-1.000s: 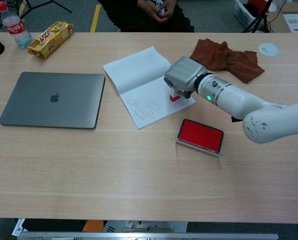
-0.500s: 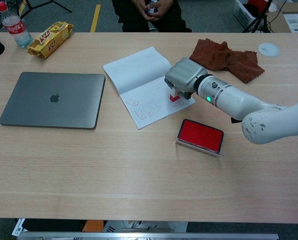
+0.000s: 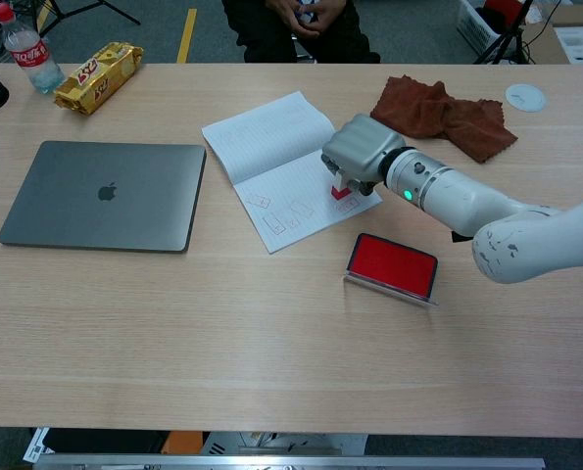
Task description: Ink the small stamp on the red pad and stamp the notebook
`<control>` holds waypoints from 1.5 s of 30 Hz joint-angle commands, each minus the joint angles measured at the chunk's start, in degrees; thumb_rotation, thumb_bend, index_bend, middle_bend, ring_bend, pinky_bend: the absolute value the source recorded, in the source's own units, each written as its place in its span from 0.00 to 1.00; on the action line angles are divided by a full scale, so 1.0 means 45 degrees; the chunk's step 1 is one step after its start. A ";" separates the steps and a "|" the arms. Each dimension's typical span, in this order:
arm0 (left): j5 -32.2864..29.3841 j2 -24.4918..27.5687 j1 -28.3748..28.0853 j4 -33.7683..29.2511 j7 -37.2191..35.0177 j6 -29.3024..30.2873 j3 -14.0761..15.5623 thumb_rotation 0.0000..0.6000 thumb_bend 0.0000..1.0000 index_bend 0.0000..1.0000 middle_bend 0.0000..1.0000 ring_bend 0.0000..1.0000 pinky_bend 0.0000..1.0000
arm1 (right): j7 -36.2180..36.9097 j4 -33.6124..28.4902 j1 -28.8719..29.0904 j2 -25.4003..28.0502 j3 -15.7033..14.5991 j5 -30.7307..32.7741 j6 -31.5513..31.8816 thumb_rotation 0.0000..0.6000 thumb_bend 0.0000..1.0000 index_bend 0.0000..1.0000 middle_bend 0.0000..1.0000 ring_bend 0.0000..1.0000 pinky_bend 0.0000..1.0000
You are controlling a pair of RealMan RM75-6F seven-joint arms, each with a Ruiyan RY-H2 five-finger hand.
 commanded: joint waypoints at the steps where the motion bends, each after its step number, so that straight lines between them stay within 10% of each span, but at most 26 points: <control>1: 0.0004 0.0034 0.0006 -0.0018 -0.0032 0.0015 -0.0004 1.00 0.27 0.18 0.23 0.27 0.26 | 0.0222 -0.0397 -0.0045 0.0279 0.0164 -0.0042 0.0137 1.00 0.49 1.00 0.80 0.54 0.44; 13: 0.0215 0.0167 0.0031 -0.0266 -0.0012 0.0188 0.0014 1.00 0.27 0.18 0.23 0.27 0.26 | -0.0031 -0.2147 0.0106 0.1769 0.0867 0.0545 0.0554 1.00 0.49 1.00 0.80 0.55 0.44; 45: -0.0019 0.0298 0.0038 -0.0236 -0.0030 -0.0051 0.0052 1.00 0.27 0.18 0.23 0.27 0.26 | 0.0793 0.0525 0.0427 -0.0361 0.0733 0.0739 0.0116 1.00 0.49 1.00 0.81 0.56 0.44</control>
